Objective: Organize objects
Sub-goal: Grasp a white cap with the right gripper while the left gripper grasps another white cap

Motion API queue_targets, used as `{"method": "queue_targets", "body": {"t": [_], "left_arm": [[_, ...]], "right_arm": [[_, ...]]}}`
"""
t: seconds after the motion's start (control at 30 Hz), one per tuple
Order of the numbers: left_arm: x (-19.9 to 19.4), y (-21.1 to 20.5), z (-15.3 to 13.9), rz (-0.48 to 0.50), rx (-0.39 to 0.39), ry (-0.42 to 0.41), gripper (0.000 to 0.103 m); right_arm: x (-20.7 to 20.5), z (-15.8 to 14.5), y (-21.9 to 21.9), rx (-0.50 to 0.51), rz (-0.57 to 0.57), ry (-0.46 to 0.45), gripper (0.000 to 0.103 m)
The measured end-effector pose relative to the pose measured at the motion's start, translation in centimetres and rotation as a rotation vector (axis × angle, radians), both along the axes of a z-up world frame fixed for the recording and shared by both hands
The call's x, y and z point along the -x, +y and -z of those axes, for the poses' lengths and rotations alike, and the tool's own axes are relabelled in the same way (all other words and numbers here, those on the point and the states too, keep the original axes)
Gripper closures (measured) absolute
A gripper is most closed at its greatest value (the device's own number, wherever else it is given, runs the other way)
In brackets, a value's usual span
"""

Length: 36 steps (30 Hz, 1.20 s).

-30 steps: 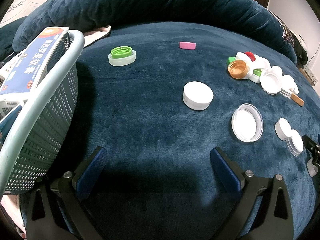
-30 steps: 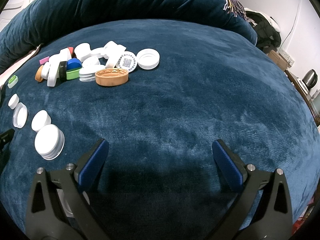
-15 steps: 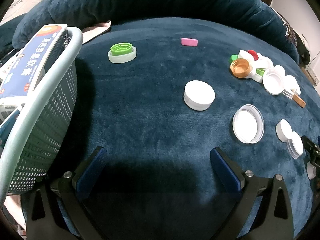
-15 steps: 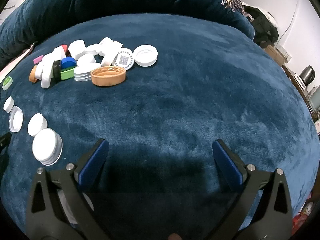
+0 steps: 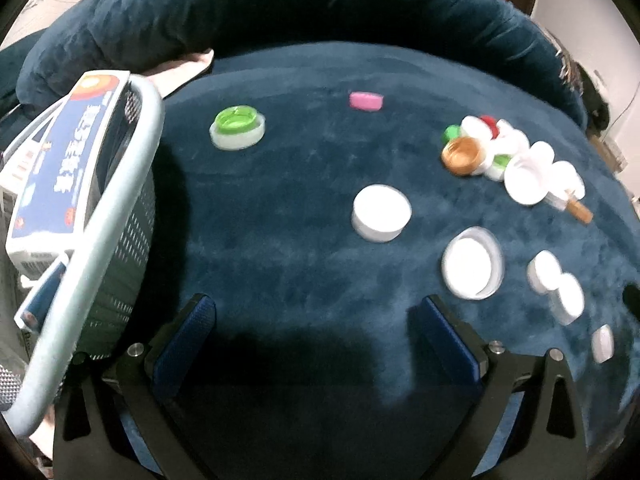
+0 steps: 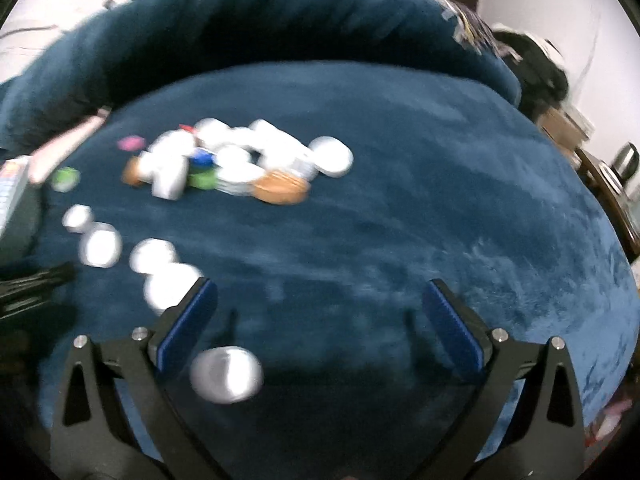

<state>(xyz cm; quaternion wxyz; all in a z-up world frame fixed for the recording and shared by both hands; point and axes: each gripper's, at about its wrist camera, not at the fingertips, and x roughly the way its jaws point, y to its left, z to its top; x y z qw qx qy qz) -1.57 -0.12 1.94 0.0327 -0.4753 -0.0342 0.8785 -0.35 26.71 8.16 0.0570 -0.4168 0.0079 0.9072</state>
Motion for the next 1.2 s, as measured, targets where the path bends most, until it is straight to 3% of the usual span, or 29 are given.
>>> {"method": "queue_targets", "body": {"t": [0.07, 0.17, 0.27, 0.33, 0.37, 0.63, 0.73, 0.9, 0.93, 0.97, 1.0, 1.03, 1.2], "left_arm": [[0.2, 0.3, -0.2, 0.015, 0.004, 0.003, 0.000], [0.2, 0.6, 0.1, 0.032, 0.015, 0.002, 0.000], [0.5, 0.4, -0.2, 0.028, 0.003, 0.009, 0.001], [0.6, 0.1, -0.4, 0.014, -0.019, 0.011, 0.001], [0.2, 0.1, -0.6, 0.008, -0.027, 0.010, 0.000], [1.0, -0.6, -1.4, -0.029, -0.141, 0.032, 0.003], [2.0, 0.0, -1.4, -0.017, -0.138, 0.024, 0.014], [3.5, 1.3, -1.5, 0.008, -0.116, 0.025, 0.021], [3.9, 1.4, -1.3, 0.009, -0.110, 0.011, 0.029], [4.2, 1.6, -0.9, 0.013, -0.095, -0.009, 0.052], [4.4, 1.7, -0.6, 0.020, -0.077, -0.023, 0.068], [4.4, 1.8, -0.5, 0.029, -0.059, -0.025, 0.073], [3.8, 1.3, -1.8, 0.040, -0.097, -0.002, 0.073]], "right_arm": [[-0.5, -0.2, -1.0, 0.036, -0.039, -0.005, 0.001], [-0.4, 1.7, -1.5, 0.050, -0.046, -0.101, 0.003], [-0.4, 3.1, -1.2, 0.069, -0.022, -0.169, 0.033], [-0.6, 2.9, -1.6, 0.073, -0.028, -0.166, 0.053], [-0.5, 2.8, -1.6, 0.070, -0.035, -0.160, 0.071], [1.3, 1.0, -1.0, 0.108, -0.029, -0.053, 0.070], [2.8, 1.2, -0.3, 0.158, 0.005, -0.025, 0.070], [3.4, 1.3, -0.1, 0.177, 0.023, -0.014, 0.070], [3.5, 1.3, -0.1, 0.180, 0.021, -0.018, 0.070], [3.5, 1.4, -0.3, 0.179, 0.018, -0.022, 0.070], [3.6, 1.5, -0.4, 0.177, 0.014, -0.025, 0.070], [3.6, 1.5, -0.4, 0.174, 0.011, -0.026, 0.070], [3.7, 1.1, -0.6, 0.171, 0.012, -0.010, 0.070]]}}
